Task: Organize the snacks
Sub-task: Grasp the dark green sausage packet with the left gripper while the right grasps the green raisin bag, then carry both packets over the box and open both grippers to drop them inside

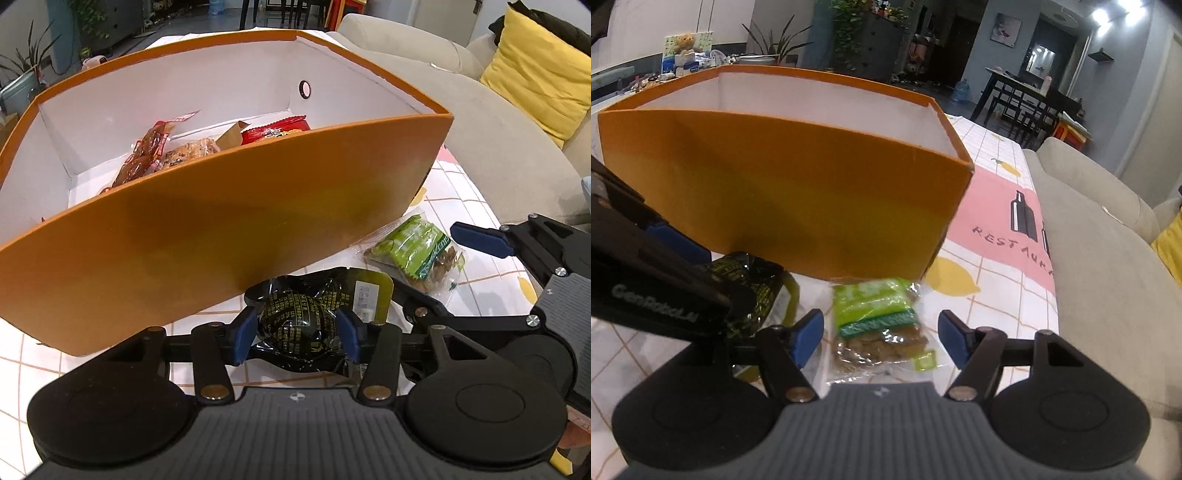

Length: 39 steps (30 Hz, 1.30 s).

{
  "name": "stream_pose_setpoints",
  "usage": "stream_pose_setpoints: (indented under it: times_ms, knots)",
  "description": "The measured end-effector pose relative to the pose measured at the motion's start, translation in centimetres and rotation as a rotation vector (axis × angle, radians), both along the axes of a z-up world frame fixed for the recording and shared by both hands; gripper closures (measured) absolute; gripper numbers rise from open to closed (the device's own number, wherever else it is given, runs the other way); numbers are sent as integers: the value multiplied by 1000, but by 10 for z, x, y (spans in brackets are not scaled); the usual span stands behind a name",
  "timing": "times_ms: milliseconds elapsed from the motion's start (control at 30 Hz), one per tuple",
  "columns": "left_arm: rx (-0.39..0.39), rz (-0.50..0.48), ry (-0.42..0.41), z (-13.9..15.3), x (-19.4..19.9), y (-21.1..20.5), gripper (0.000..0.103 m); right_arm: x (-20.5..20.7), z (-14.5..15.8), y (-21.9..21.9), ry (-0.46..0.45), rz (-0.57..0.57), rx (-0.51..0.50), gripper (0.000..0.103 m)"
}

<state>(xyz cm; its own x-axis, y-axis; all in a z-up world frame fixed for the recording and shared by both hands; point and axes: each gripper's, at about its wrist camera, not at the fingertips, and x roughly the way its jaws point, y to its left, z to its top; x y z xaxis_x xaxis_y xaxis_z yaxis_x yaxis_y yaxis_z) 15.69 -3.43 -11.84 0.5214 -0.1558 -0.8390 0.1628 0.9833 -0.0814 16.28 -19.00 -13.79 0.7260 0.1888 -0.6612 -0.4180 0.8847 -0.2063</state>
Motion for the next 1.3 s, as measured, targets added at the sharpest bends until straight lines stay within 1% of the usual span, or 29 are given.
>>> stream_pose_setpoints:
  times_ms: [100, 167, 267, 333, 400, 467, 500, 533, 833, 967, 1133, 1200, 1300]
  knots:
    - [5, -6, 3, -1, 0, -2, 43, 2, -1, 2, -5, 23, -12, 37]
    - [0, -6, 16, -2, 2, -2, 38, 3, -2, 4, -5, 34, -21, 37]
    - [12, -13, 17, -4, 1, -4, 36, 6, -5, 2, 12, 34, -23, 37]
    - [20, -16, 18, -4, 1, -6, 35, 8, -7, 1, 37, 32, -9, 42]
    - [16, -11, 24, -4, 1, -5, 35, 7, -8, 0, 44, 30, 7, 44]
    - [13, -9, 28, -4, 2, -5, 35, 6, -8, 2, 43, 35, 7, 50]
    - [11, -11, 30, -4, 2, -5, 36, 5, -8, 3, 44, 40, 8, 55]
    - [8, -17, 30, -4, 1, -5, 39, 4, -8, 4, 46, 45, 10, 57]
    - [-25, -6, 24, -4, -3, 1, 43, 3, -8, 0, 76, 32, 42, 62]
    - [-17, -10, 22, -3, -8, 3, 44, 0, -7, -6, 101, 7, 70, 62]
    - [11, -42, 17, -3, -16, 1, 44, -4, -4, -19, 165, -55, 147, 63]
    - [39, -77, -1, -4, -21, -2, 44, -8, -3, -19, 180, -63, 151, 64]
    - [30, -80, -18, -5, -25, 1, 44, -15, -1, -17, 201, -72, 159, 64]
